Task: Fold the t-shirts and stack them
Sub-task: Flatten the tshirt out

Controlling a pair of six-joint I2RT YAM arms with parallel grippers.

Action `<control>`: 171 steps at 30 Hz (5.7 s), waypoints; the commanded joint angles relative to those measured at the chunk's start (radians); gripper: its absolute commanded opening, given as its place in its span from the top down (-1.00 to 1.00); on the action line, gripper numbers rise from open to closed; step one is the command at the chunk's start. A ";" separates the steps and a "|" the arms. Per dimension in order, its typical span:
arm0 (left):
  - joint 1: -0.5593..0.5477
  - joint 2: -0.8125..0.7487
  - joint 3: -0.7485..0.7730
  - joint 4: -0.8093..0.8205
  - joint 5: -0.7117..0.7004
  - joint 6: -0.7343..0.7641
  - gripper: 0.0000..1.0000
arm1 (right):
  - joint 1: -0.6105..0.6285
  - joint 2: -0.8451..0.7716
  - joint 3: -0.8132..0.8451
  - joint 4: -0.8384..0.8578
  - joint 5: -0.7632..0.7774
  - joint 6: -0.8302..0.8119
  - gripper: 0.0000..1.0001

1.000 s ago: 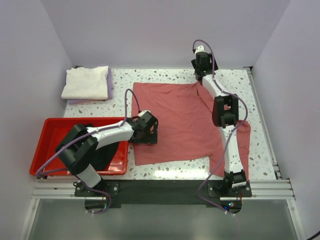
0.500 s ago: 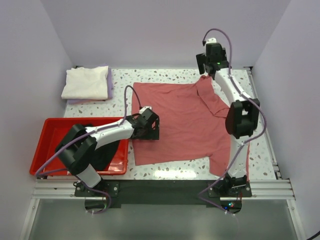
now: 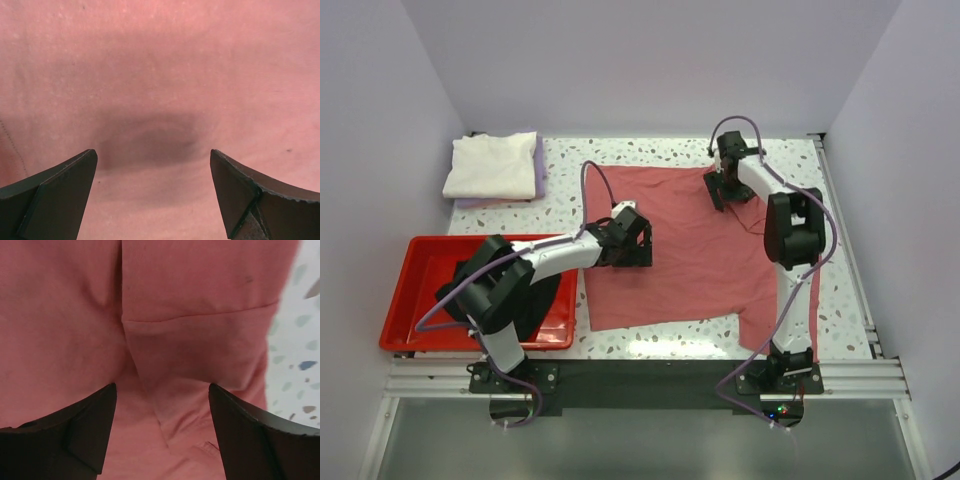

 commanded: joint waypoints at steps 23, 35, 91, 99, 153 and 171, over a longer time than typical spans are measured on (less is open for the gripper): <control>0.018 0.063 -0.114 -0.022 -0.046 -0.038 -1.00 | 0.001 0.069 0.066 0.047 0.358 -0.006 0.76; 0.020 0.053 -0.131 -0.047 -0.032 -0.046 -1.00 | -0.107 0.139 0.215 0.066 0.403 -0.050 0.83; 0.082 0.050 0.115 0.099 0.056 0.091 -1.00 | -0.024 0.245 0.445 0.066 -0.054 0.037 -0.23; 0.092 0.117 0.112 0.099 0.062 0.088 -1.00 | -0.027 0.309 0.457 0.083 -0.012 0.017 0.29; 0.110 0.068 0.257 0.028 -0.035 0.164 -1.00 | -0.070 -0.161 -0.035 0.402 0.124 0.304 -0.98; 0.251 0.423 0.585 -0.114 -0.033 0.161 -1.00 | -0.231 -0.195 -0.316 0.208 -0.013 0.396 -0.98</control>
